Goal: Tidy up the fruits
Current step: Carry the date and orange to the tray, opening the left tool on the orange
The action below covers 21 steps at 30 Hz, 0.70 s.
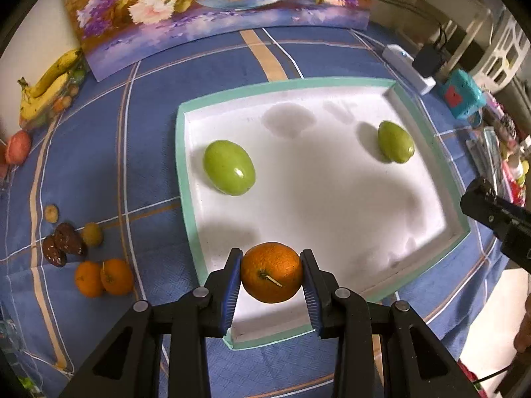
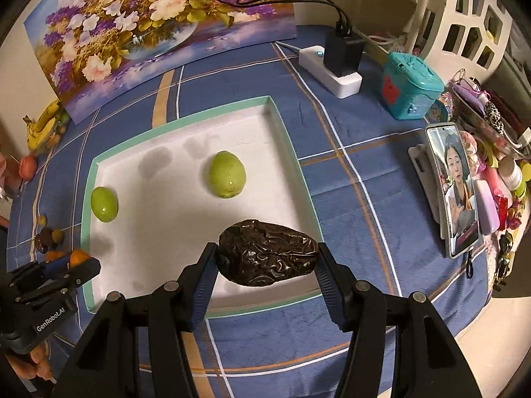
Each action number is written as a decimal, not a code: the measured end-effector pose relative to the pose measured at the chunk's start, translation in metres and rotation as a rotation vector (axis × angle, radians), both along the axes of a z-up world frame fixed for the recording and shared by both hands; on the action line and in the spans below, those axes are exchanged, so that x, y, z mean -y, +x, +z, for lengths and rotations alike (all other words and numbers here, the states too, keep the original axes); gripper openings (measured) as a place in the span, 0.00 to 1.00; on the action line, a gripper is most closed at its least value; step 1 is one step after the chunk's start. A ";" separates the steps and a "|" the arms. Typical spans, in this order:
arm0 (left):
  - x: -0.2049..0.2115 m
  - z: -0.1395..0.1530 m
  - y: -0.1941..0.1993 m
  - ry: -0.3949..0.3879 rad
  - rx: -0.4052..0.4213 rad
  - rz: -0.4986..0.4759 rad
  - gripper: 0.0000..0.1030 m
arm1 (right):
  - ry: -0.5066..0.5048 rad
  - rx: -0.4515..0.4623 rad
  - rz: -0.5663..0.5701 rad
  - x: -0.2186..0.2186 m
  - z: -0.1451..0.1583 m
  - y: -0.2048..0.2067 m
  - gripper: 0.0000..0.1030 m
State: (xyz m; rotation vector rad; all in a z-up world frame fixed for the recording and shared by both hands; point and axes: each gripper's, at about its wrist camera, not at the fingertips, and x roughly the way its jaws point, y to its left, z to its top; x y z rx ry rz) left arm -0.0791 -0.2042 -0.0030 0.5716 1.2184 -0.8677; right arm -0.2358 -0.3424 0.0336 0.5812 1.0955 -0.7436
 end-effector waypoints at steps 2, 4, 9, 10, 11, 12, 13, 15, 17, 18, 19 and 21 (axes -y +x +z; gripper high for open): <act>0.002 -0.005 -0.002 0.016 0.002 -0.007 0.36 | 0.005 -0.004 0.004 0.000 -0.002 0.001 0.58; 0.006 -0.014 -0.005 0.047 0.014 -0.019 0.36 | 0.013 -0.007 0.011 0.000 -0.008 0.002 0.58; 0.008 -0.034 -0.006 0.102 0.005 -0.026 0.36 | 0.064 -0.066 0.039 -0.002 -0.036 0.013 0.58; 0.008 -0.038 -0.006 0.112 0.006 -0.027 0.36 | 0.073 -0.079 0.049 -0.002 -0.041 0.015 0.58; 0.008 -0.042 -0.007 0.125 0.009 -0.027 0.36 | 0.082 -0.090 0.057 -0.003 -0.046 0.017 0.58; 0.008 -0.044 -0.007 0.126 0.011 -0.028 0.36 | 0.092 -0.103 0.063 -0.004 -0.052 0.019 0.58; 0.009 -0.044 -0.007 0.124 0.012 -0.028 0.36 | 0.097 -0.110 0.065 -0.004 -0.056 0.019 0.58; 0.009 -0.044 -0.007 0.121 0.014 -0.030 0.36 | 0.114 -0.128 0.066 -0.004 -0.065 0.019 0.58; 0.005 -0.044 -0.007 0.118 0.012 -0.031 0.36 | 0.132 -0.146 0.067 -0.004 -0.074 0.020 0.58; 0.004 -0.044 -0.007 0.116 0.010 -0.031 0.36 | 0.118 -0.151 0.073 -0.005 -0.074 0.020 0.58; 0.004 -0.044 -0.007 0.116 0.009 -0.031 0.37 | 0.112 -0.156 0.077 -0.006 -0.074 0.021 0.58; 0.003 -0.044 -0.006 0.115 0.004 -0.029 0.38 | 0.112 -0.154 0.073 -0.006 -0.074 0.020 0.58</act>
